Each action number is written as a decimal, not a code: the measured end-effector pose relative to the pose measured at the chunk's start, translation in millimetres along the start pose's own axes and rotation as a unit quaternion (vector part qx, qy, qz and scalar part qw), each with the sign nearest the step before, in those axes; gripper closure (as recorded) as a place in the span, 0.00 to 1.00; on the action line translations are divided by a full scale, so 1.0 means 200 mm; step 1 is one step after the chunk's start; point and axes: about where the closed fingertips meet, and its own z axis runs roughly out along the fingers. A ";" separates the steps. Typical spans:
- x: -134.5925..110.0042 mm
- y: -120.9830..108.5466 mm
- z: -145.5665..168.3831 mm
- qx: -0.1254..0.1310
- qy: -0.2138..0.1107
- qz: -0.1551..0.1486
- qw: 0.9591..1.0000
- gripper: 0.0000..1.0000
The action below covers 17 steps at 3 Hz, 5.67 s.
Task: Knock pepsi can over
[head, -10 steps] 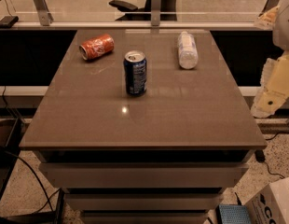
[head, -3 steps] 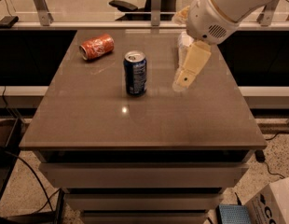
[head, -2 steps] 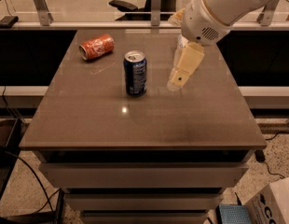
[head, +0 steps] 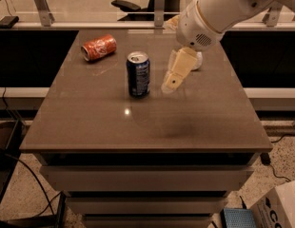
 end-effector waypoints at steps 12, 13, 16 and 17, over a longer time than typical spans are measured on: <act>-0.09 -0.02 0.53 -0.083 -0.142 0.070 0.984 0.17; -0.09 -0.02 0.53 -0.084 -0.142 0.068 0.984 0.43; -0.08 -0.07 0.49 -0.074 -0.147 0.069 0.984 1.00; -0.07 -0.09 0.45 -0.070 -0.138 0.066 0.986 1.00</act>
Offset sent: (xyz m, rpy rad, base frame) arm 0.0137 0.0341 -0.0246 0.1084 0.0613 0.0660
